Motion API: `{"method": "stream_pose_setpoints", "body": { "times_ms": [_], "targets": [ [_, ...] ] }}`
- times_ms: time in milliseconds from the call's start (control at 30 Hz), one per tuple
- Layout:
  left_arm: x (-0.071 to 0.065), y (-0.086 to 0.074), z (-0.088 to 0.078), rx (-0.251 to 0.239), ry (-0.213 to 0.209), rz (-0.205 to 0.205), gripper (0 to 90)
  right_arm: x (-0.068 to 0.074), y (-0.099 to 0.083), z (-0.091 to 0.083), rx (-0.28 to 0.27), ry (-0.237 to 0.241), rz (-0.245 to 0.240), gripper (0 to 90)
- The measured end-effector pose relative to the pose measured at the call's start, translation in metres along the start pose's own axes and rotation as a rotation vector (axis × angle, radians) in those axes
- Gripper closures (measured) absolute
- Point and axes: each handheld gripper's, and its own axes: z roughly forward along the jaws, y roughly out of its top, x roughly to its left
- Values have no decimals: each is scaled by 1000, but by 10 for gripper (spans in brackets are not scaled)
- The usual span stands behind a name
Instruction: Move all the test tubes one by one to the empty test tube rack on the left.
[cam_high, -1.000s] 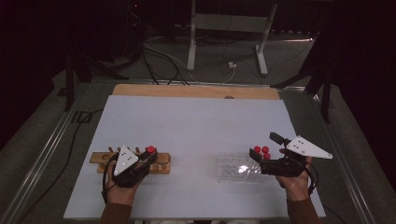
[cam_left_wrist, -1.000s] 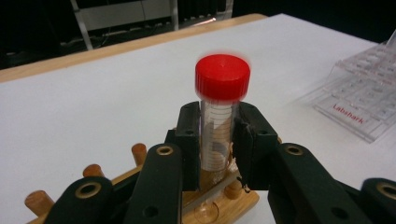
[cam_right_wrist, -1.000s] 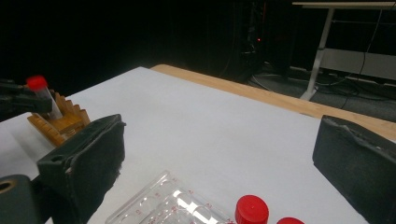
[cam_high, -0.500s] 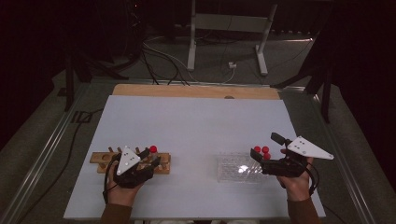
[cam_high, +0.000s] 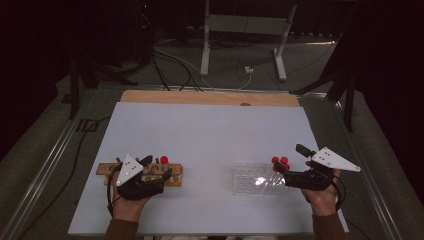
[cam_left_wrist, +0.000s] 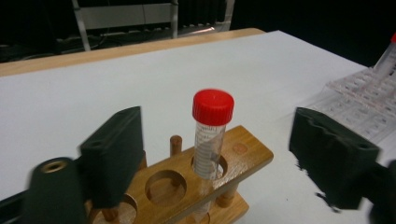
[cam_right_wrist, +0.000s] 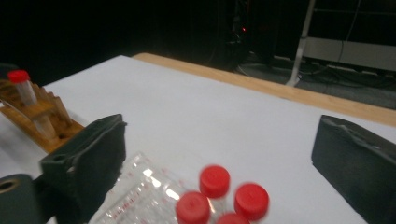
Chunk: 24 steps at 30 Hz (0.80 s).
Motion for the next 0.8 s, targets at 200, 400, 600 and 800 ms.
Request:
{"method": "stream_pose_setpoints", "body": {
  "times_ms": [200, 400, 600, 800],
  "targets": [
    [-2, 6, -3, -27, 2, -5, 69, -8, -11, -5, 31, -11, 4, 96],
    [-2, 11, -6, -54, -2, -9, 11, -12, -23, -10, 53, -3, -3, 235],
    [0, 13, -8, -66, 8, -17, 11, -12, -33, -12, 73, 0, -20, 441],
    [2, 12, -9, -71, 15, -23, 11, -12, -41, -13, 90, 16, -28, 616]
  ]
}}
